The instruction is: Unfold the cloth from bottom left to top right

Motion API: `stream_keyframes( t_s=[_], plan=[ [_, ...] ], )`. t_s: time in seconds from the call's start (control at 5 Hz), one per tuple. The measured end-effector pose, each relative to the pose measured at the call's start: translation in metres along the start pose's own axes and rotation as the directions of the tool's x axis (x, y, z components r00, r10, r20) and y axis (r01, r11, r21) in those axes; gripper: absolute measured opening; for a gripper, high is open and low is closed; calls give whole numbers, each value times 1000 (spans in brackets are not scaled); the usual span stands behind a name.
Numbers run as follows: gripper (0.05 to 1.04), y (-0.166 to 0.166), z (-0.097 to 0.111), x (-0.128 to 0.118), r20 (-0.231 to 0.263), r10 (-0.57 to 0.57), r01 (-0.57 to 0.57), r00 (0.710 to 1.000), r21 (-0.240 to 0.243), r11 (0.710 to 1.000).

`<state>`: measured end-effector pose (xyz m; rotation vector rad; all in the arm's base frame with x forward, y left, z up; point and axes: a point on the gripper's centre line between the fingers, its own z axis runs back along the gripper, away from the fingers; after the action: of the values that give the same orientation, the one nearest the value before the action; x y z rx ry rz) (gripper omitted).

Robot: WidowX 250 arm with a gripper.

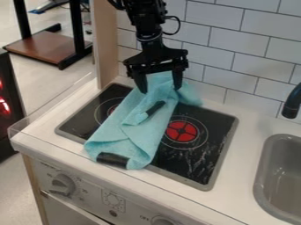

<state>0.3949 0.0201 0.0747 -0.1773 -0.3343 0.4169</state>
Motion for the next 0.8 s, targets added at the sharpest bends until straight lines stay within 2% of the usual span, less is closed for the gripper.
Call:
stream_keyframes(
  t_s=[0.2,0.6,0.8],
  plan=[
    [999,4,-13,-9,-42,3,-2,999,19,1000],
    [999,18,-19,-16,-37,-19,23,999,115,993],
    [999,23,-20,-16,-37,-23,27,999,139,990]
  ],
)
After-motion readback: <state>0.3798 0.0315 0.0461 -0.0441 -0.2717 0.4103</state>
